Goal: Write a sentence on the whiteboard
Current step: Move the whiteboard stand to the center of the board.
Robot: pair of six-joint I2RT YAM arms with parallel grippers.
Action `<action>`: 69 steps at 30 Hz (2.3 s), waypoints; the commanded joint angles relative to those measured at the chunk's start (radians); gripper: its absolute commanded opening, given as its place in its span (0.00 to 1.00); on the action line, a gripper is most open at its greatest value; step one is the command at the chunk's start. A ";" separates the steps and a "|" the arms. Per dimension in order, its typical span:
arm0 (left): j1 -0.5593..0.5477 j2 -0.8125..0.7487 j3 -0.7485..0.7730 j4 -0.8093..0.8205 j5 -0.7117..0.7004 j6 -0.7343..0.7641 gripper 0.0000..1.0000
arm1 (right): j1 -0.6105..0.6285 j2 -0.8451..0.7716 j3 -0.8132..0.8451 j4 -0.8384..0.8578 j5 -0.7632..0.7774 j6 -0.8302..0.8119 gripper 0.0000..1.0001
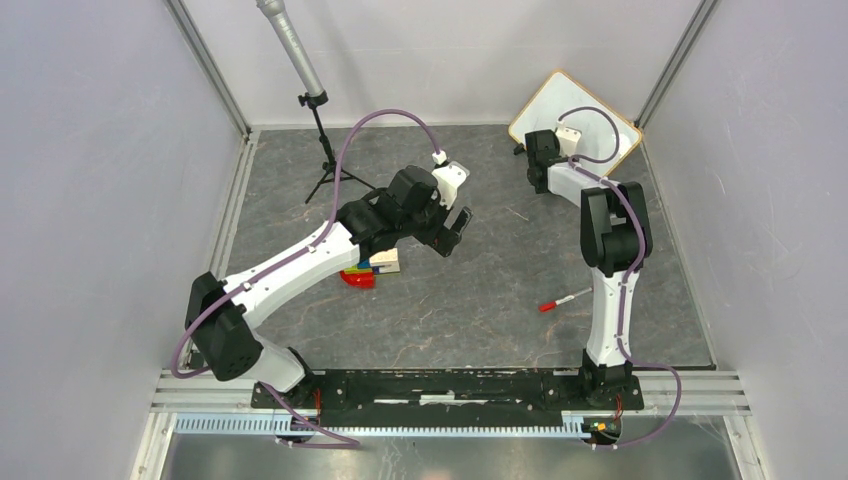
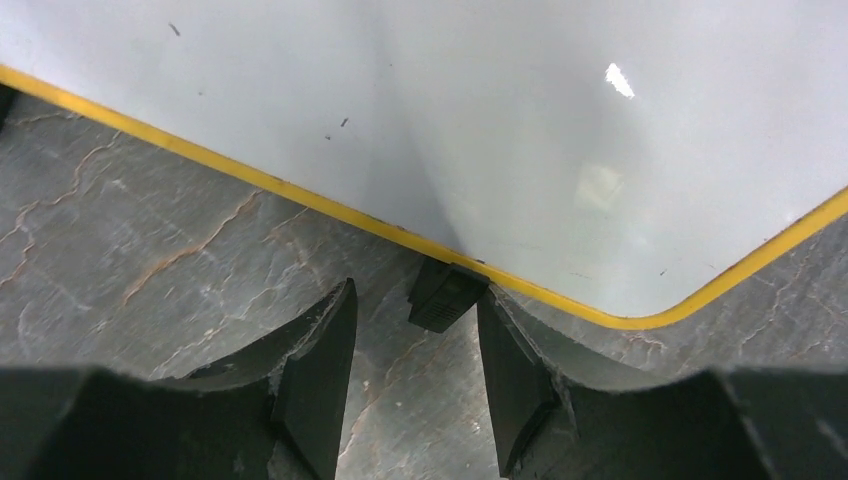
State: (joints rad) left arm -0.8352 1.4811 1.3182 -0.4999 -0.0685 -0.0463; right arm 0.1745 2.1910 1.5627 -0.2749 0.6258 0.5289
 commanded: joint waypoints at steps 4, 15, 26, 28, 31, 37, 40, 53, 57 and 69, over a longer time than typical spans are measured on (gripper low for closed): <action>0.006 0.013 0.027 0.014 0.012 -0.033 1.00 | -0.036 0.010 0.015 0.049 0.082 -0.003 0.50; 0.005 0.010 0.027 -0.004 0.010 -0.023 1.00 | -0.053 -0.026 -0.029 0.064 0.049 -0.064 0.15; 0.005 -0.025 0.026 -0.057 0.015 0.015 1.00 | -0.040 -0.219 -0.296 0.157 -0.168 -0.205 0.00; 0.007 -0.038 0.025 -0.065 0.029 0.026 1.00 | -0.035 -0.263 -0.355 0.187 -0.214 -0.242 0.00; 0.017 -0.052 0.033 -0.091 0.057 0.038 1.00 | -0.031 -0.318 -0.429 0.212 -0.296 -0.293 0.00; 0.054 -0.089 0.075 -0.164 0.127 0.045 1.00 | 0.018 -0.432 -0.567 0.234 -0.409 -0.395 0.00; 0.082 -0.122 0.082 -0.183 0.148 0.045 1.00 | 0.060 -0.505 -0.640 0.238 -0.431 -0.418 0.00; 0.178 -0.227 0.095 -0.293 0.173 0.045 1.00 | 0.233 -0.721 -0.861 0.185 -0.521 -0.462 0.00; 0.201 -0.234 0.106 -0.318 0.165 0.085 1.00 | 0.263 -0.786 -0.913 0.193 -0.550 -0.476 0.00; 0.231 -0.202 0.122 -0.332 0.173 0.093 1.00 | 0.383 -0.851 -0.995 0.205 -0.561 -0.461 0.00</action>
State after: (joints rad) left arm -0.6235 1.2728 1.3968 -0.8413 0.0845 -0.0063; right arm 0.5220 1.3651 0.6071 -0.0826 0.0875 0.0834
